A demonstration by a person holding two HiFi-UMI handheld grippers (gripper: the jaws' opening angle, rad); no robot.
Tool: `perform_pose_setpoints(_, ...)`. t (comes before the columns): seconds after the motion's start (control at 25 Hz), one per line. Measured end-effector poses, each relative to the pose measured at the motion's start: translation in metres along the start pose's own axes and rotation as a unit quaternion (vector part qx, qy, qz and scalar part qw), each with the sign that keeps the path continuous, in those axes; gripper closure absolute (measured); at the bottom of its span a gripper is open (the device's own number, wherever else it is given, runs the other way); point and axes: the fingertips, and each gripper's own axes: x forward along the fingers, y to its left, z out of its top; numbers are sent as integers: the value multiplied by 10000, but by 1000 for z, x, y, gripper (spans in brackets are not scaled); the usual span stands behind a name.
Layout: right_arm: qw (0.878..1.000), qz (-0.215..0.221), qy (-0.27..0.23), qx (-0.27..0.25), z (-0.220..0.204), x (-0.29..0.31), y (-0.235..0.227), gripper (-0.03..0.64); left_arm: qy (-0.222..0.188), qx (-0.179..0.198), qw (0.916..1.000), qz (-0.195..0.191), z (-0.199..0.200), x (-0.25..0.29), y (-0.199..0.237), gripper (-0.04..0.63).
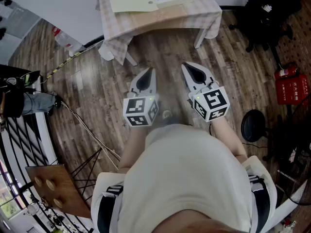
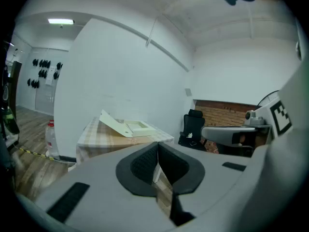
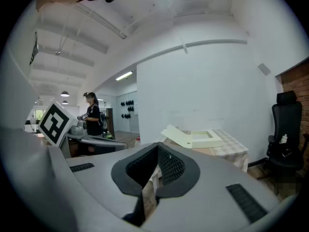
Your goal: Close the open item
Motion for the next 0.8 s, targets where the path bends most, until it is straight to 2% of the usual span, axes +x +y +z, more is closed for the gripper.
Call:
perform_pose_setpoints(0.36,9999,-16,-145,69,-6,-50,27,618,33,26,10000,-35,-15,-39,-26,589)
perform_pose_setpoints(0.8,10000,-39,-42,-23,-9,-47,27,618,-61,-4,9998,-164,-12,-33,-23,589)
